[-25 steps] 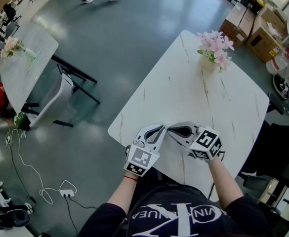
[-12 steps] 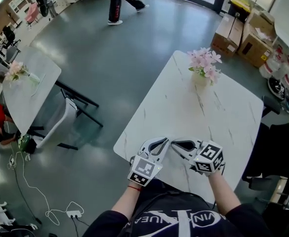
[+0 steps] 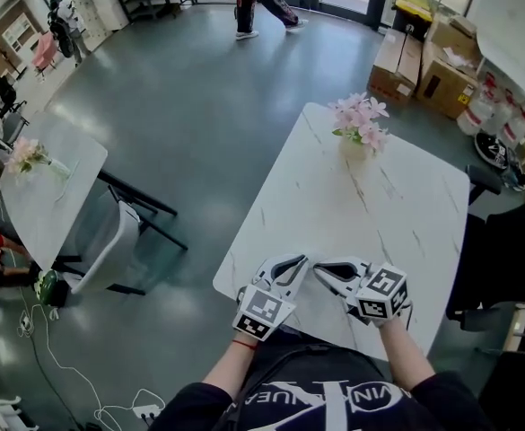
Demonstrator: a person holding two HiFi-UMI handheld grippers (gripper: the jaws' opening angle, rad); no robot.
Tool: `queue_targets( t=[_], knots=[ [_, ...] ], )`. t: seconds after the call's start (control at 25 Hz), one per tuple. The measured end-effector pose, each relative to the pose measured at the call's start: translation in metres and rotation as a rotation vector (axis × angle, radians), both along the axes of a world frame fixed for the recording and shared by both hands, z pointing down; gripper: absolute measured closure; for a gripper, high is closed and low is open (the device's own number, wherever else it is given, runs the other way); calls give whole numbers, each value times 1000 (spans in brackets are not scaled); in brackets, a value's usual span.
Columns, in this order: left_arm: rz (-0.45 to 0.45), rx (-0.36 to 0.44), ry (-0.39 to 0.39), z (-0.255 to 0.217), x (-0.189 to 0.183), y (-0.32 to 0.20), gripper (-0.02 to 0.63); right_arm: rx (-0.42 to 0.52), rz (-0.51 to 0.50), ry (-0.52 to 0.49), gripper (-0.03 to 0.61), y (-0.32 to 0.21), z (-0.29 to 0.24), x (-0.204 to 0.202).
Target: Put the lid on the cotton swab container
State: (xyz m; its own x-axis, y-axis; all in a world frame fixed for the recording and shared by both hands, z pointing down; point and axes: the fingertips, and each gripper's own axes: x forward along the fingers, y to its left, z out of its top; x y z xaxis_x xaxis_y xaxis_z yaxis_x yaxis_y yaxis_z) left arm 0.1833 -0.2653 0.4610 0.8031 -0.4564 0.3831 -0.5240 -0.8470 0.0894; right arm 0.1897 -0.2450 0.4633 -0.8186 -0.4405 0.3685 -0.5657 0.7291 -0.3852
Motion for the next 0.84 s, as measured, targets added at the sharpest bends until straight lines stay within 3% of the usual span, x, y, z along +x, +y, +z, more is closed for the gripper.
queue_targets(
  t=[0.84],
  knots=[
    [115,-18,9,8,-32,22,591,-3,137,-25,575,26,0,-33]
  ],
)
